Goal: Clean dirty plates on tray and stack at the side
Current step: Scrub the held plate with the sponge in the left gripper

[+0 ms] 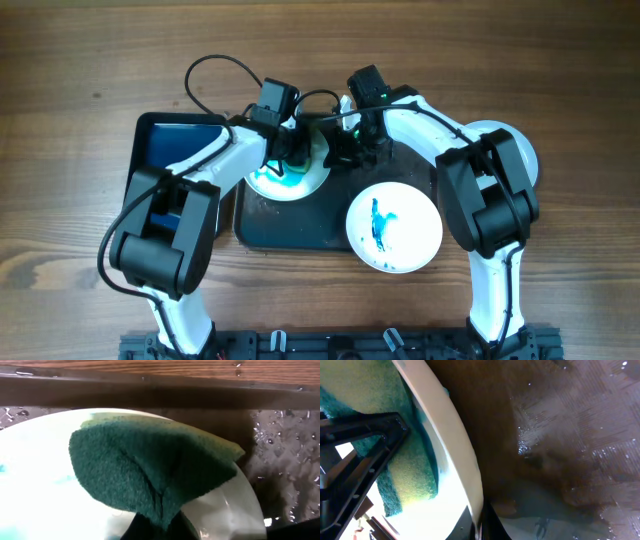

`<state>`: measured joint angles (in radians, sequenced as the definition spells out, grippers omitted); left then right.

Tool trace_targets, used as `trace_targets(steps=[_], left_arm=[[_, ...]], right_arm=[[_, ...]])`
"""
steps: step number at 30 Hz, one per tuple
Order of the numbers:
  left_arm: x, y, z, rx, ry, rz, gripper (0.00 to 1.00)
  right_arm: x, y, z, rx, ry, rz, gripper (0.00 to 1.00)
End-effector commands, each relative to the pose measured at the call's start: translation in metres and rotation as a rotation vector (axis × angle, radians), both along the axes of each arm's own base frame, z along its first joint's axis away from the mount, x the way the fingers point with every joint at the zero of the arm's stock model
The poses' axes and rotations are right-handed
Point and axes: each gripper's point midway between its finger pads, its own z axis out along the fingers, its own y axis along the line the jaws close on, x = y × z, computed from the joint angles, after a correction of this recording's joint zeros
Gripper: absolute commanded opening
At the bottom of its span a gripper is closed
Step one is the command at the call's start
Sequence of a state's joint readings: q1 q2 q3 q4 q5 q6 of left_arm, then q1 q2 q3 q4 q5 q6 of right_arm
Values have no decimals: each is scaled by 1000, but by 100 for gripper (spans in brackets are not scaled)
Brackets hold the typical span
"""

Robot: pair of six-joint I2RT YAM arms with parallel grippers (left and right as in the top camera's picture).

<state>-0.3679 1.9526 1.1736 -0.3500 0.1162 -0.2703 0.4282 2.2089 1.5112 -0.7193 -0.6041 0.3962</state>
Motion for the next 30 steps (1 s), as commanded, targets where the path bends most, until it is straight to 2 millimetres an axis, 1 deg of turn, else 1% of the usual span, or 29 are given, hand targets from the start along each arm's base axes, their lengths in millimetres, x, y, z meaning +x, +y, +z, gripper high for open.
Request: trace_targets(steps=[1,3,5,6,8,10,11,13,14,15,17,18,19,21,22,23,24,25,26,28,30], left_arm=[[-19,47,-39,129,118,232,4],[-46,69,-48,169,246,443,4],[-66,94,-49,268,296,634,4],[-74,98,-49,281,320,676,4],[-83,99,-49,291,357,703,4],[-97,92,-50,271,434,681,4],[-113,84,-50,248,519,624,4],[-131,87,-47,282,587,613,4],[-135,93,-45,311,598,627,4],[-136,96,-45,323,593,668,4],[-136,95,-45,311,593,742,4],[-136,94,-45,306,598,738,4],[-135,94,-45,308,594,701,4],[-126,91,-46,292,565,620,4],[-121,91,-44,282,548,596,4],[-114,92,-41,269,532,600,4],[-101,92,-35,243,500,588,4],[-78,87,-24,185,443,548,4],[-63,83,-14,143,409,533,4],[-37,84,6,91,352,550,4],[-21,84,21,61,321,518,4]], right_arm=[[-20,8,-15,15,48,59,4],[-20,8,-15,14,48,59,4],[-20,8,-15,14,48,58,4],[-19,8,-15,15,48,54,4],[-18,9,-15,16,45,52,4],[-18,8,-15,14,43,52,4],[-16,8,-16,6,36,45,4],[-12,4,-19,-28,49,-4,4],[-9,-1,-23,-71,59,-52,4],[-6,-3,-24,-89,58,-79,4],[-2,-7,-27,-119,55,-116,4],[0,-8,-28,-128,51,-126,4],[4,-6,-27,-117,32,-126,4],[19,-5,-21,-90,-24,-118,4],[23,-9,-17,-93,-33,-111,4],[23,-19,-16,-124,-22,-120,4],[21,-29,-18,-161,-4,-135,4],[18,-34,-19,-172,29,-163,4],[17,-36,-19,-179,46,-181,4],[15,-38,-19,-189,71,-211,4],[15,-38,-20,-190,62,-191,4]])
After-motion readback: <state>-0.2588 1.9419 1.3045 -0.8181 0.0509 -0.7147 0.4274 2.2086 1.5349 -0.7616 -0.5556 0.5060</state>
